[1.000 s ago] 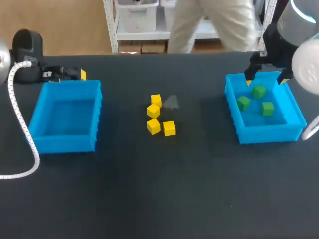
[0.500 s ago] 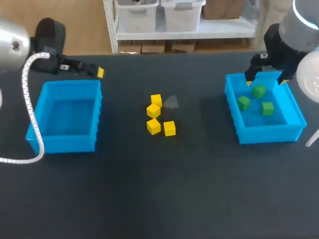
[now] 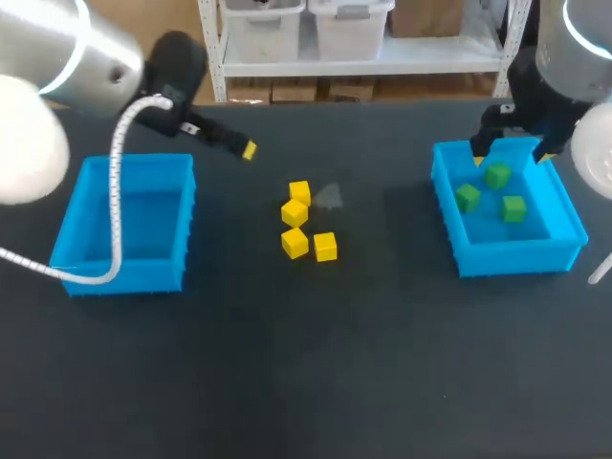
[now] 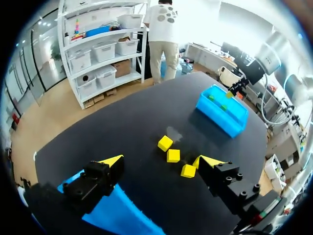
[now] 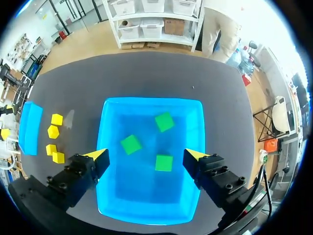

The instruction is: Put the green cubes in the right bin and the yellow cubes in the left bin.

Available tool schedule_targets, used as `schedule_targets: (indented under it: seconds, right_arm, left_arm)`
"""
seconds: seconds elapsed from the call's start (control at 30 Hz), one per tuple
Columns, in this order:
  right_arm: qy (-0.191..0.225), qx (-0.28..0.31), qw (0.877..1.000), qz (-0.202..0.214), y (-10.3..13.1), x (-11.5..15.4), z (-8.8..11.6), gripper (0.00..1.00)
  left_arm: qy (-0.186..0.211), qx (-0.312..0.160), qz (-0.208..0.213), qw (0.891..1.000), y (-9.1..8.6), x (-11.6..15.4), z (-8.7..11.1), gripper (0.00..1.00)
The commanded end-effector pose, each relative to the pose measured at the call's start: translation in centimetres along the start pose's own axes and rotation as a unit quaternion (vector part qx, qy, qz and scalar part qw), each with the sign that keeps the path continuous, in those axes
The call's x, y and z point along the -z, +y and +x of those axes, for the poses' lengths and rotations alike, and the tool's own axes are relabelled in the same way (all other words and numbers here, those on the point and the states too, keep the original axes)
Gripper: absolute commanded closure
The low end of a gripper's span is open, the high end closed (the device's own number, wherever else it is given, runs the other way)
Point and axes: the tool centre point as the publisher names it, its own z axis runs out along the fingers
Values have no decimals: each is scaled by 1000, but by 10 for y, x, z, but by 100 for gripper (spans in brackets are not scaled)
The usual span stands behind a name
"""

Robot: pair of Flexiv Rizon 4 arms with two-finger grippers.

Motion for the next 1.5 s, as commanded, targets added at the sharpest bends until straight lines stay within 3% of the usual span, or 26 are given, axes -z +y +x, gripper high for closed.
schedule_targets:
  seconds: [0.03,0.4,0.77,1.5]
  right_arm:
    - [-2,0,1000,1,0,1,2,0]
    - [-2,0,1000,1,0,1,2,0]
    - [-2,0,1000,1,0,1,2,0]
    - [-2,0,1000,1,0,1,2,0]
  left_arm:
    - [38,-14,5,999,-1,-26,-15,0]
    - [95,-82,17,992,-12,-59,-19,0]
    - [147,-131,4,980,-23,-98,-5,0]
    - [193,-141,-6,971,-20,-147,12,0]
